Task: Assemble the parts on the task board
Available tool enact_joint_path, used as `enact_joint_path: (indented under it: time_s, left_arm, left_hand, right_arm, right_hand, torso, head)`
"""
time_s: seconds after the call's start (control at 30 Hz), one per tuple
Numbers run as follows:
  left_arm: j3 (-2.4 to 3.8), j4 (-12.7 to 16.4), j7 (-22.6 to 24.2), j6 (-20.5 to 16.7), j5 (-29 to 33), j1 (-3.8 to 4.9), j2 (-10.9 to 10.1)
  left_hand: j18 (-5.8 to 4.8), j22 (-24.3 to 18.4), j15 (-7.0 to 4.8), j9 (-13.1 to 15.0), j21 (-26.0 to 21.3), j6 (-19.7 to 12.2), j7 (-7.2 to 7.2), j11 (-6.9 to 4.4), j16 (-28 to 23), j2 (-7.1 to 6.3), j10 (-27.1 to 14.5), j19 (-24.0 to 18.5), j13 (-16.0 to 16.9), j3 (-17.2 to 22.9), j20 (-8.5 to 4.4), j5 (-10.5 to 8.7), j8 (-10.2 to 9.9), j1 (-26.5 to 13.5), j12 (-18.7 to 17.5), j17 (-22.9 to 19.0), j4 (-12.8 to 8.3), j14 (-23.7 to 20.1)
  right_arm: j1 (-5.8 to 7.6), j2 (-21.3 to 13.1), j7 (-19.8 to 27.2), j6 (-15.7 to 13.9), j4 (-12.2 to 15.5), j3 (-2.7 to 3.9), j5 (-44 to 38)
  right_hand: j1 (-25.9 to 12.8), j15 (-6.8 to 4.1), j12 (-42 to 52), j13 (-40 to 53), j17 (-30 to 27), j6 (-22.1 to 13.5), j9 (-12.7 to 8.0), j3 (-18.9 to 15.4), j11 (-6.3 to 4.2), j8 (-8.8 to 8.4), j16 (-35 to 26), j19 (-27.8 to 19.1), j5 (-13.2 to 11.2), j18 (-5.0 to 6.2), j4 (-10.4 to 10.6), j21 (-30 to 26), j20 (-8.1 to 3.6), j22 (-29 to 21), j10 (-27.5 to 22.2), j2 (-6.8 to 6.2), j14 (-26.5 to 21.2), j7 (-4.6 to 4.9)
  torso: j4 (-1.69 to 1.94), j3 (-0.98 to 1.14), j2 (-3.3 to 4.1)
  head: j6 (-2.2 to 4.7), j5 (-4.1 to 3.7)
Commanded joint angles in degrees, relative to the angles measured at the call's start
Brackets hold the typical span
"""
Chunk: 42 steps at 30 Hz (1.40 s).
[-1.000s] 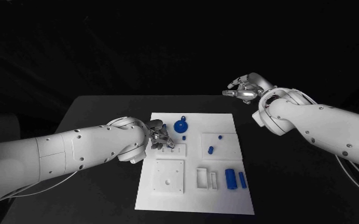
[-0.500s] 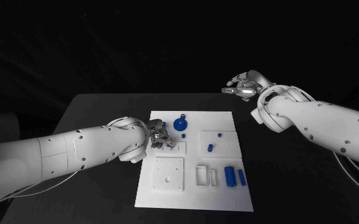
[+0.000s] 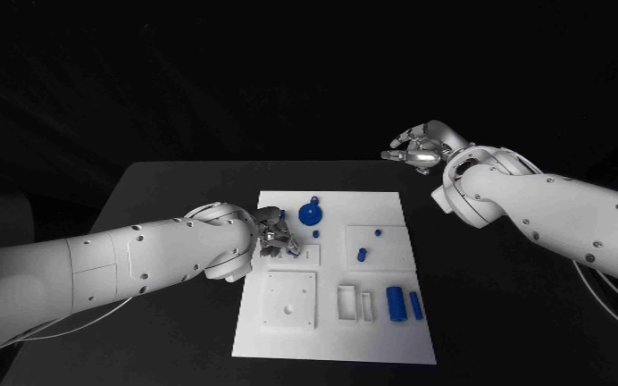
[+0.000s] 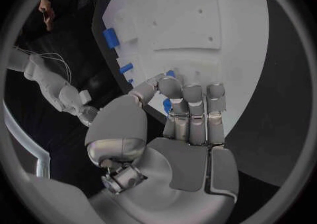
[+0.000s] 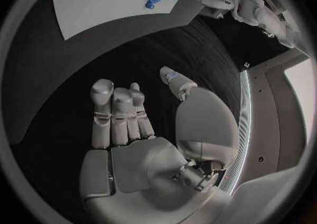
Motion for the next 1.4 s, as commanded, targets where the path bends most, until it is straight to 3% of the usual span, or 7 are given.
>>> enact_joint_path:
  time_s: [0.03, 0.9, 1.27, 1.4]
  left_arm:
    - [0.02, 0.11, -0.06, 1.0, -1.26, -0.1, 0.17]
    - [0.03, -0.12, -0.51, 1.44, -1.37, -0.66, 0.28]
    - [0.03, -0.01, -0.32, -1.18, -1.38, -0.72, -0.02]
    - [0.04, 0.16, -0.05, -2.56, -1.25, -0.79, -0.22]
  left_hand:
    - [-0.26, 0.78, -1.91, 3.85, 0.27, 7.74, -5.62, -1.82, 0.34, 0.42, -1.84, 0.21, 0.08, -0.06, -8.1, 0.25, -0.22, -0.26, 0.38, -0.09, -0.29, 0.39]
    - [-0.26, 0.77, -2.0, 3.88, 0.56, 7.98, -5.67, -1.86, 0.7, 0.46, -1.95, 0.22, 0.13, -0.05, -8.2, 0.21, -0.45, -0.43, 0.84, -0.2, -0.37, 0.33]
    - [-0.26, 0.74, -2.08, 3.94, 0.84, 8.39, -5.78, -1.97, 1.18, 0.66, -1.93, 0.23, 0.25, -0.05, -8.29, 0.44, -0.55, -0.68, 1.41, -0.25, -0.32, 0.4]
    - [-0.24, 0.78, -2.18, 4.12, 1.4, 9.0, -6.0, -2.2, 2.13, 1.53, -2.04, 0.25, 0.52, -0.06, -8.44, 2.94, -0.64, -1.48, 2.46, -0.25, -0.82, 0.54]
  right_arm:
    - [0.02, 0.08, 0.06, 0.3, 0.01, 0.03, -0.04]
    - [0.01, 0.37, 0.11, 0.51, 0.09, 0.03, -0.02]
    - [0.01, 0.38, 0.12, 0.32, 0.11, 0.03, -0.02]
    - [0.01, 0.31, 0.1, 0.29, 0.16, 0.03, -0.02]
  right_hand:
    - [0.57, 0.06, 0.41, -0.1, -0.08, -0.66, 0.08, -0.05, -0.03, 0.23, -0.24, 0.0, 0.44, 5.81, 0.41, -0.37, 0.25, 0.15, -0.42, -0.15, -0.36, 1.07]
    - [0.73, 0.06, 0.62, -0.32, -0.08, -0.66, 0.11, -0.21, -0.04, 0.29, -0.2, 0.03, 1.11, 5.81, 0.62, -0.4, 0.25, 0.24, -0.48, -0.07, -0.35, 1.07]
    - [0.76, 0.06, 0.69, -0.39, -0.08, -0.66, 0.11, -0.26, -0.03, 0.3, -0.19, 0.03, 1.37, 5.81, 0.69, -0.41, 0.26, 0.27, -0.5, -0.06, -0.35, 1.07]
    - [0.79, 0.06, 0.73, -0.44, -0.08, -0.68, 0.12, -0.31, -0.03, 0.31, -0.18, 0.03, 1.57, 5.81, 0.73, -0.42, 0.26, 0.29, -0.52, -0.07, -0.36, 1.07]
  torso:
    - [0.04, -0.02, -0.01]
    - [0.01, -0.01, 0.0]
    - [0.01, 0.01, 0.01]
    - [-0.01, 0.01, -0.01]
  head:
    - [-0.11, 0.01]
    - [-0.15, -0.06]
    - [-0.19, -0.07]
    - [-0.19, -0.07]
